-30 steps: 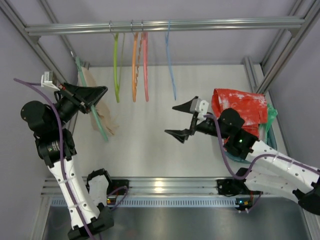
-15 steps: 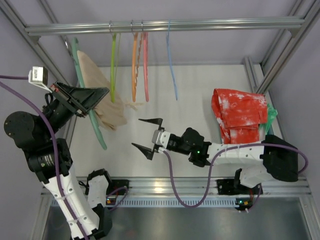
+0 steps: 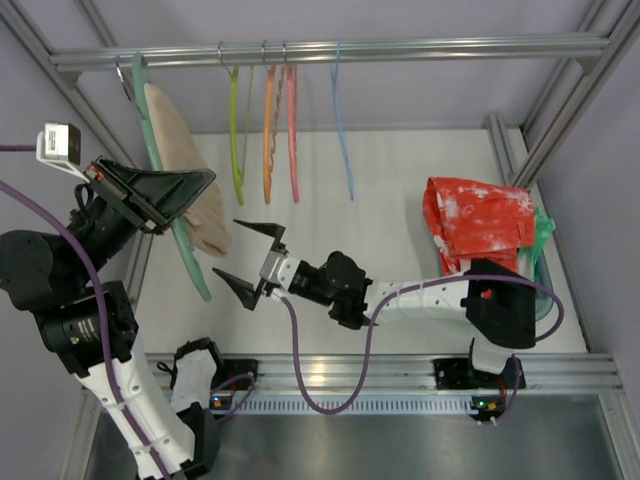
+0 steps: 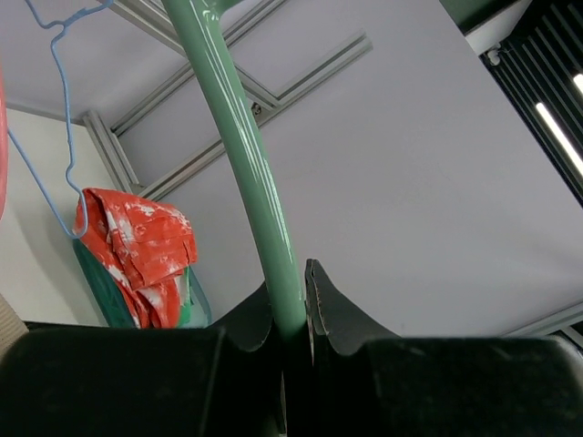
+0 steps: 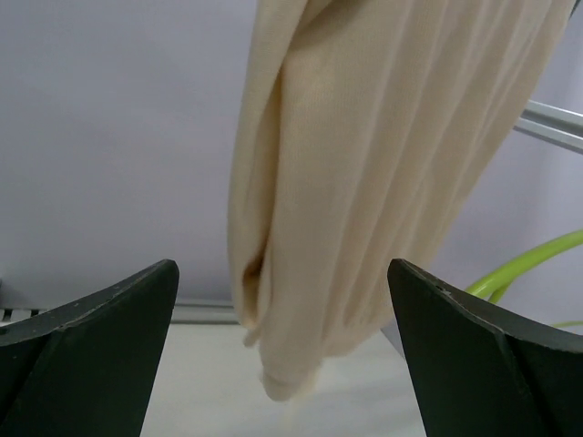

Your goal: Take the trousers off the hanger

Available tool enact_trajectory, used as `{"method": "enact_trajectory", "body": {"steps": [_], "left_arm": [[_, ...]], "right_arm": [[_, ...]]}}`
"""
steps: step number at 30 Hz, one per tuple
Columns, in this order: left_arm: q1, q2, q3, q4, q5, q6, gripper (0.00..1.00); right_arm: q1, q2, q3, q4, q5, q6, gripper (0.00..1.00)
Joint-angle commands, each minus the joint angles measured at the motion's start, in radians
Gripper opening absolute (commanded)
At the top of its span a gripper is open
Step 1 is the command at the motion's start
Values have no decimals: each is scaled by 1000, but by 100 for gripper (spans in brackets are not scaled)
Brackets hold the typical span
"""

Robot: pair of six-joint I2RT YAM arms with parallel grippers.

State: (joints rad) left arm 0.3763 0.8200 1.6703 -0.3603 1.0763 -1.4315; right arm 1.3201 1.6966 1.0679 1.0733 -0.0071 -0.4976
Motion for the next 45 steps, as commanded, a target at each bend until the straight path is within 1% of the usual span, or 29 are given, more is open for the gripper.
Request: {"method": "enact_trajectory", "body": {"steps": [1, 6, 11, 17, 26, 31, 35, 37, 40, 45], "left_arm": [[-11, 25, 71, 113, -45, 14, 0], [-14, 45, 114, 135, -59, -7, 0], [-14, 51, 146, 135, -58, -6, 0], [-14, 53, 149, 135, -56, -9, 0], [-14, 54, 154, 135, -59, -14, 0], [-16, 54, 161, 135, -58, -14, 0], [-16, 59, 160, 135, -61, -17, 0], [-16, 61, 160, 135, -61, -17, 0], [-16, 59, 158, 135, -59, -14, 0], [-16, 61, 155, 135, -59, -10, 0]], "right_arm": [[37, 64, 75, 134, 42, -9, 99], [33, 153, 124, 258, 111, -82, 100], [11, 205, 167, 313, 147, -119, 99], [-1, 241, 220, 341, 171, -154, 99], [-21, 296, 348, 300, 162, -153, 99], [-59, 298, 327, 318, 128, -167, 99], [-71, 279, 241, 352, 82, -197, 99], [-71, 279, 225, 362, 70, -203, 99], [-78, 302, 234, 364, 71, -211, 99], [-105, 344, 294, 358, 90, -220, 100]]}}
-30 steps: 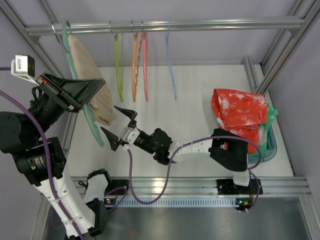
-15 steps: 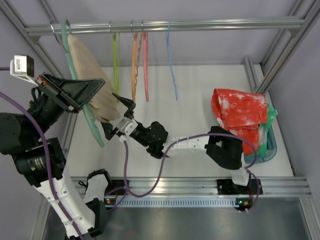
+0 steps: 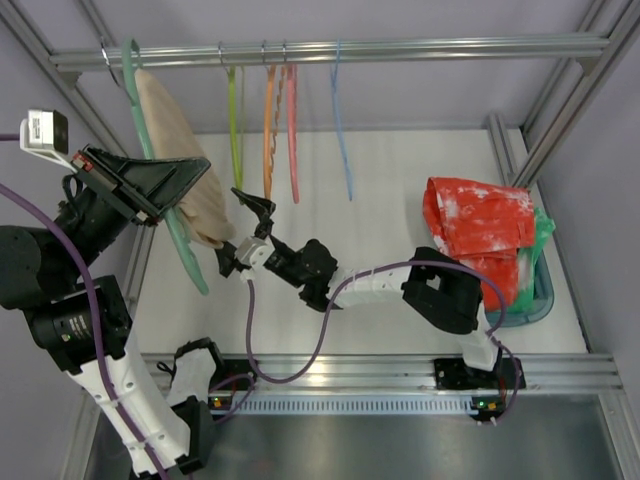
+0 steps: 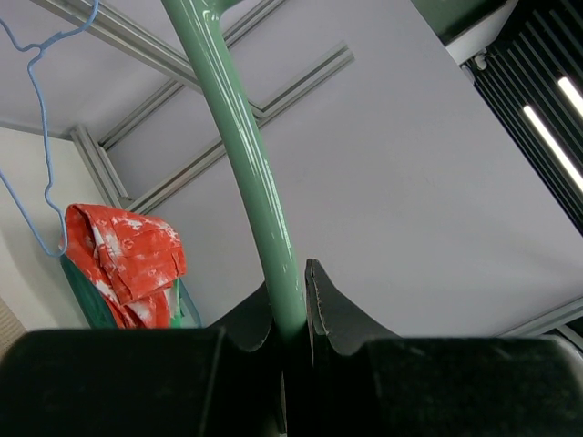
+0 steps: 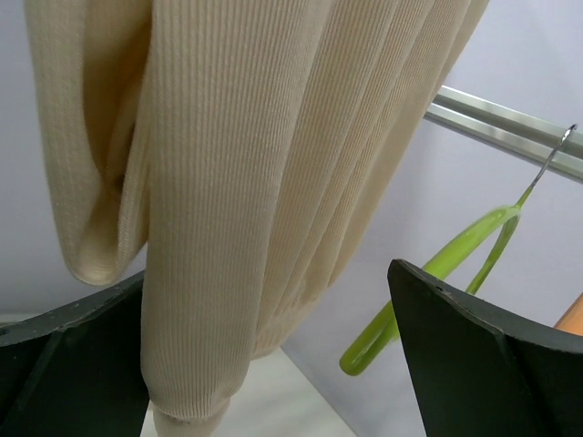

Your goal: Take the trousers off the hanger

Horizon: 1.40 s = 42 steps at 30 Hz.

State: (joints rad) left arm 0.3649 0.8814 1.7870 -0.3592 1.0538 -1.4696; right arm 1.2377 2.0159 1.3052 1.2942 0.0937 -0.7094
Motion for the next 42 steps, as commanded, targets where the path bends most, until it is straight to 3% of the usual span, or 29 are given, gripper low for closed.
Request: {"method": "enact_trajectory", "body": {"steps": [1, 19, 22, 25, 26, 28, 29, 32, 34, 42], "left_arm": [[-6, -2, 35, 134, -34, 26, 0], [-4, -71, -161, 134, -32, 54, 0], [-4, -68, -158, 134, -31, 54, 0], [-4, -67, -152, 134, -31, 52, 0], [-4, -70, -153, 134, -26, 52, 0], [-4, -75, -163, 134, -25, 57, 0], [-4, -76, -167, 134, -25, 60, 0], [-4, -85, -187, 134, -25, 64, 0], [-4, -87, -215, 134, -23, 75, 0], [-14, -124, -373, 134, -12, 193, 0]], "right_arm": [[-27, 24, 68, 129, -6, -7, 99], [11, -59, 138, 114, -28, 84, 99], [8, -59, 150, 97, -29, 82, 94], [0, -59, 169, 73, -31, 93, 76], [-4, -59, 173, 67, -26, 99, 60], [-9, -63, 190, 54, -12, 108, 42], [-12, -68, 196, 47, -9, 108, 27], [-14, -89, 204, 30, -12, 110, 6], [-14, -106, 197, 17, -22, 113, 0], [-14, -244, 121, -9, -46, 107, 0]]}}
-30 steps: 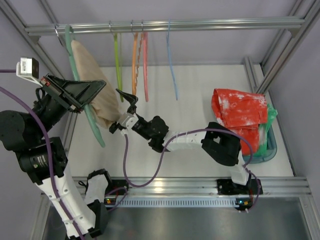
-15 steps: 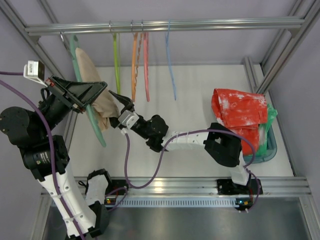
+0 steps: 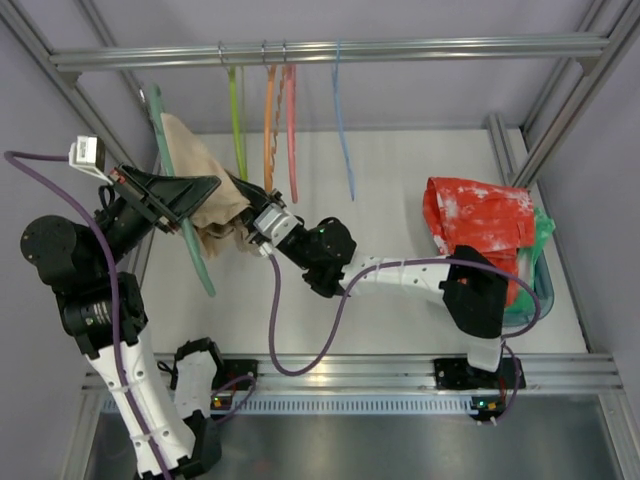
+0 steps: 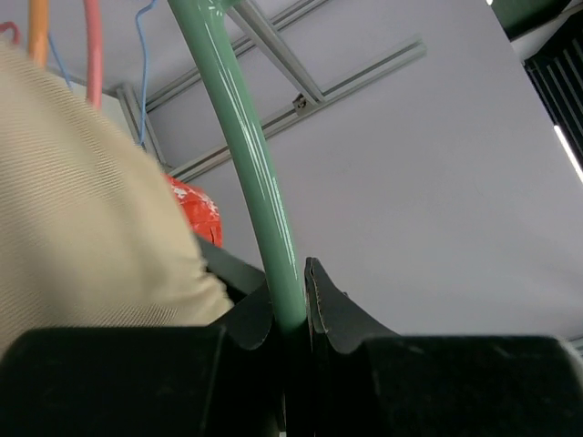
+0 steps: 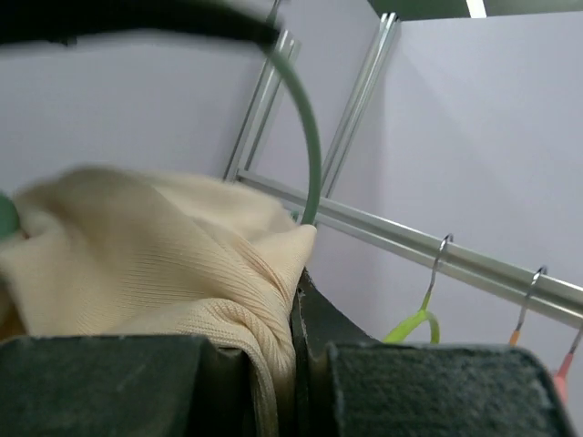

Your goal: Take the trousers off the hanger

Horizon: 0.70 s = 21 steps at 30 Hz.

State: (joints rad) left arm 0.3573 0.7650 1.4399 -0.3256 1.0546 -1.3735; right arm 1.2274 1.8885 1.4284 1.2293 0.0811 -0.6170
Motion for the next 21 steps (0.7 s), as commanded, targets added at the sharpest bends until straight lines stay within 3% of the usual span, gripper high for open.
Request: {"method": "enact_trajectory", "body": {"steps": [1, 11, 21], "left_arm": [[-6, -6, -36, 100, -10, 105, 0], [-6, -19, -125, 99, 31, 192, 0], [-6, -55, -297, 100, 137, 250, 0]], "right_arm": [[-3, -129, -19, 47, -37, 7, 0], [-17, -272, -123, 13, -58, -37, 0], [-55, -364, 36, -232, 189, 154, 0]]}}
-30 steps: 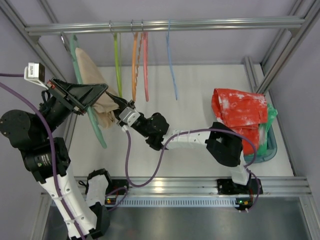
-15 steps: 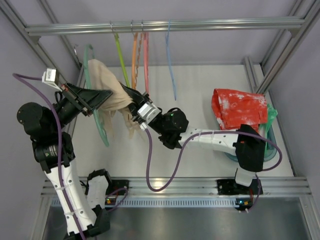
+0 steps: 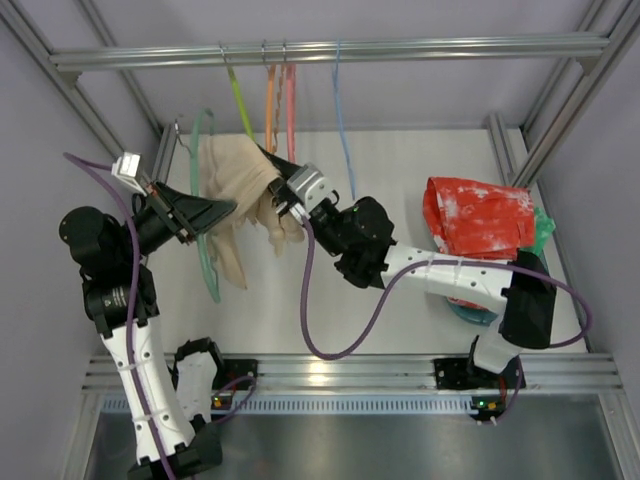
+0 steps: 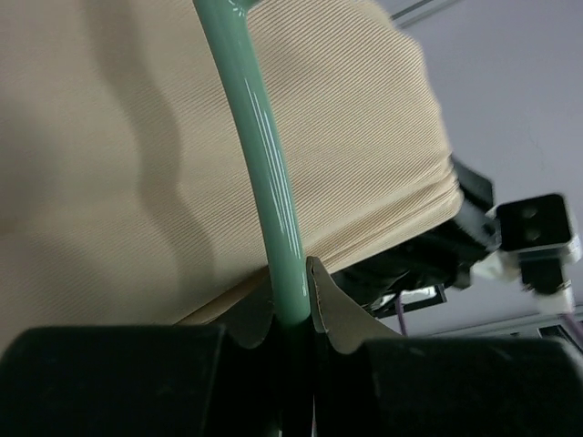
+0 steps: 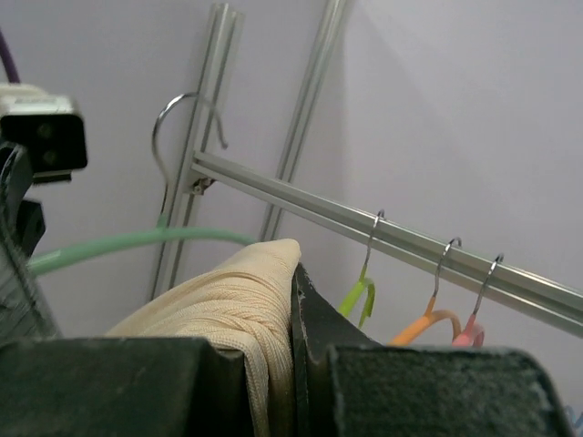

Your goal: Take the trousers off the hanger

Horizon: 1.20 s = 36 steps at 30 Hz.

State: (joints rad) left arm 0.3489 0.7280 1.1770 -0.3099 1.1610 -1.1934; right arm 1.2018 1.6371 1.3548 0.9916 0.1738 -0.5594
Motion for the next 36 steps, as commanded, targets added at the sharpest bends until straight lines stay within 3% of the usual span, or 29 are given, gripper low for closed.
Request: {"method": "enact_trajectory", "body": {"steps": [1, 4, 6, 11, 14, 23, 32, 36], "left_arm": [[2, -24, -43, 84, 38, 81, 0], [1, -39, -71, 34, 74, 144, 0], [1, -38, -66, -59, 85, 271, 0], [-1, -41, -63, -412, 63, 593, 0], [-1, -47, -68, -535, 20, 713, 0], [-1, -61, -134, -590, -23, 770, 0], [-1, -52, -111, -589, -81, 808, 0], [-1, -47, -82, -589, -101, 819, 0]], "right_arm": [[-37, -120, 136, -40, 114, 140, 0], [-53, -155, 184, -125, 153, 220, 0], [-56, -180, 204, -168, 156, 256, 0], [-56, -229, 265, -297, 188, 369, 0], [-56, -261, 290, -356, 204, 414, 0], [-53, -365, 336, -531, 181, 513, 0], [-59, -563, 231, -691, 202, 550, 0], [-148, -644, 167, -781, 194, 685, 0]]}}
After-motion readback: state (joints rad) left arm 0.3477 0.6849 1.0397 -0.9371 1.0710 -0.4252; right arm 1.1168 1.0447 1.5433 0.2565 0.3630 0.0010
